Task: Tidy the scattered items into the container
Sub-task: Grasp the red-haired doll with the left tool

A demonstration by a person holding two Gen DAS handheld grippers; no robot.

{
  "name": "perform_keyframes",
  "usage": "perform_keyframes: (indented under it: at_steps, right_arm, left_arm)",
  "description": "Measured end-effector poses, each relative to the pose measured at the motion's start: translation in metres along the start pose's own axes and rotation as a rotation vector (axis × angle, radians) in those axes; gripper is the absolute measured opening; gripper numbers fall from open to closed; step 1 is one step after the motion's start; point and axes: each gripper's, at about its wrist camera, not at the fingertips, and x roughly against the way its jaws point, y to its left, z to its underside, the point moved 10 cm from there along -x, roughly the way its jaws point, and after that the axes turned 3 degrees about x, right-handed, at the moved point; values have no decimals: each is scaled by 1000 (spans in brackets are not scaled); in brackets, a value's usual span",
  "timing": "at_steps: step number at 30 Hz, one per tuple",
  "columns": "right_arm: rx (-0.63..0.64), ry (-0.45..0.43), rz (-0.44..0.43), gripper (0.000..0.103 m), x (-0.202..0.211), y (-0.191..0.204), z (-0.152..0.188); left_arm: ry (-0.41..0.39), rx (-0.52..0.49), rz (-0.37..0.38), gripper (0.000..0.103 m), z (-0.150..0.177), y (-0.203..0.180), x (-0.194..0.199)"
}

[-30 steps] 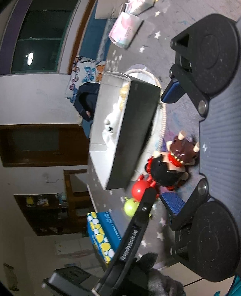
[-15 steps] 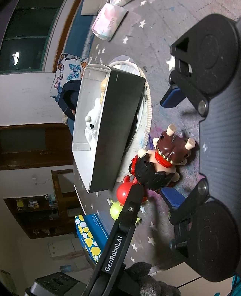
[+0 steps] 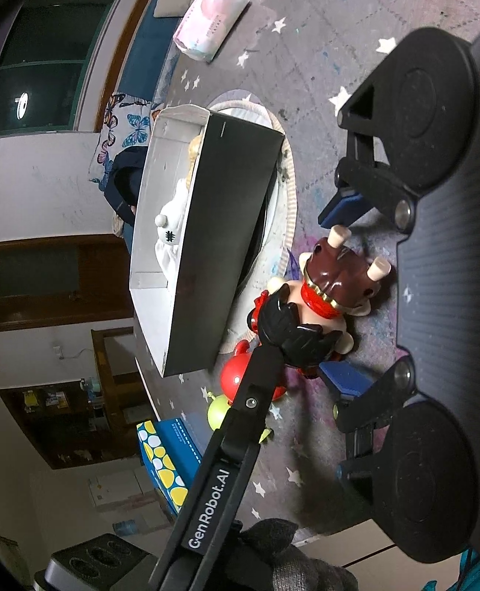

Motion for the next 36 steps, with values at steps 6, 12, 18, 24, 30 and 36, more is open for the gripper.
perform_keyframes:
  at_steps: [6, 12, 18, 24, 30, 36]
  right_arm:
    - [11, 15, -8, 76, -2, -1, 0]
    - [26, 28, -30, 75, 4, 2, 4]
    - [56, 33, -55, 74, 13, 6, 5]
    - [89, 33, -53, 74, 9, 7, -3]
    - [167, 75, -75, 66, -5, 16, -4]
    - [227, 103, -81, 63, -16, 23, -5]
  left_arm:
    - [2, 42, 27, 34, -3, 5, -3]
    - [5, 56, 32, 34, -4, 6, -2]
    - [19, 61, 47, 34, 1, 6, 0]
    - [33, 85, 64, 34, 6, 7, 1]
    - [39, 118, 83, 34, 9, 12, 1]
    - [46, 132, 96, 34, 12, 13, 1]
